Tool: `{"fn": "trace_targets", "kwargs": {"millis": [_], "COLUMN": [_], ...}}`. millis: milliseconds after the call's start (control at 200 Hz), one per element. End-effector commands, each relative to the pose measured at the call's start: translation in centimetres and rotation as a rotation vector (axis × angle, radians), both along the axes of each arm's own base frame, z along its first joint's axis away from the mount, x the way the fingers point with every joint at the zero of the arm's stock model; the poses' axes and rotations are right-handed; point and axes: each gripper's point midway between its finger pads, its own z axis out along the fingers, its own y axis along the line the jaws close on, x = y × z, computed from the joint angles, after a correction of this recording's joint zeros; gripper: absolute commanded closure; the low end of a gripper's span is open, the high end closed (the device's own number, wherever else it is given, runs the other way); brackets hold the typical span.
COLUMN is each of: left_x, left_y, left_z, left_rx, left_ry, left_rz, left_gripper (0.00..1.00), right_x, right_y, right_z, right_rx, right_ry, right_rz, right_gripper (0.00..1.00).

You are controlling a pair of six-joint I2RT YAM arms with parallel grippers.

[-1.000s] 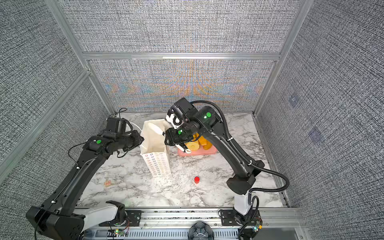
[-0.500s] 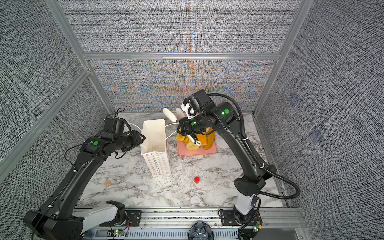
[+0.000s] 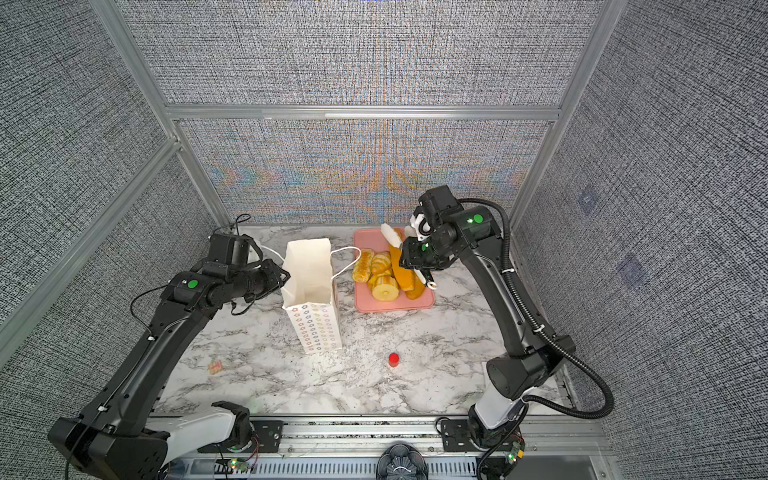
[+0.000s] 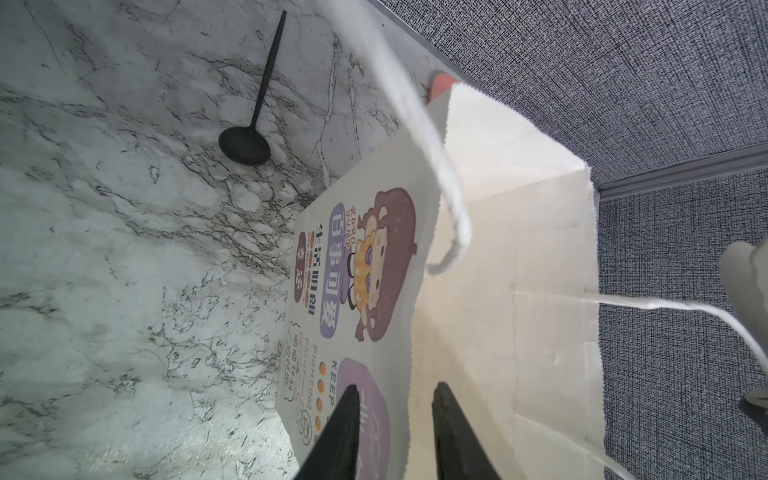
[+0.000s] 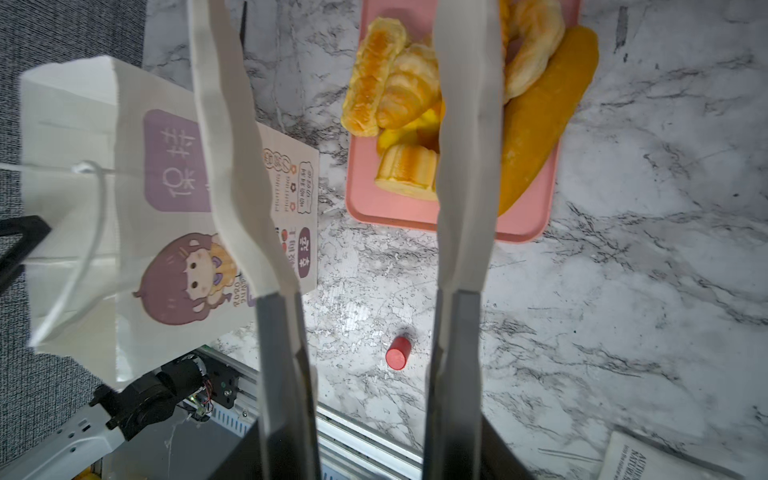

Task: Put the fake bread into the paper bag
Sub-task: 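Move the empty tongs with the right gripper back over the tray of breads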

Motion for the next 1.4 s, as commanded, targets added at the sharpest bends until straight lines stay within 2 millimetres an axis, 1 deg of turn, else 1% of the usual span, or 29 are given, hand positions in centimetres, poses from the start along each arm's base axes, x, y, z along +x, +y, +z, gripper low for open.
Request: {"fn": "trace_targets", "kwargs": {"millis": [0, 115, 235, 315, 480, 700, 960, 1070, 1200, 1396], "left_x": [0.0, 0.2, 0.3, 0.3, 0.2, 0.3, 0.5, 0.7, 0.9, 1.0], "left_y": [-0.2, -0.3, -0.4, -0.3, -0.4, -0.4, -0.6, -0.7, -0.8, -0.8], "left_z": [0.0, 0.0, -0.1, -0.2, -0.5, -0.6, -0.7, -0.6, -0.5, -0.6], "left_rx": [0.001, 0.000, -0.001, 0.001, 0.001, 0.003, -0.002, -0.006, -0.006, -0.002], "left_ry": [0.004, 0.006, 0.009, 0.012, 0.018, 0.019, 0.019, 0.017, 0.017, 0.022], "left_rz": [-0.014, -0.017, -0.019, -0.019, -0.021, -0.022, -0.027, -0.029, -0.030, -0.031], "left_gripper": [0.70, 0.72, 0.72, 0.72, 0.72, 0.72, 0.72, 0.72, 0.72, 0.72], "right_x": [0.4, 0.1, -0.5, -0.7, -0.7, 0.7, 4.4, 5.5, 5.9, 5.2], "right_y": [-0.5, -0.9, -0.7, -0.6, -1.5, -3.3, -4.7, -5.1, -5.3, -5.3], "right_z": [-1.1, -3.1, -5.0, -5.8, -7.4, -9.0, -10.8, -11.4, -11.9, -13.0], "right_rx": [-0.001, -0.014, -0.008, 0.001, -0.006, -0.030, -0.060, -0.063, -0.055, -0.037], "right_ry": [0.013, 0.077, 0.134, 0.151, 0.177, 0.204, 0.247, 0.274, 0.300, 0.345], "right_rz": [0.013, 0.015, 0.018, 0.012, -0.020, -0.044, -0.038, -0.030, -0.014, 0.003], "right_gripper": [0.49, 0.49, 0.50, 0.50, 0.50, 0.50, 0.50, 0.51, 0.51, 0.51]}}
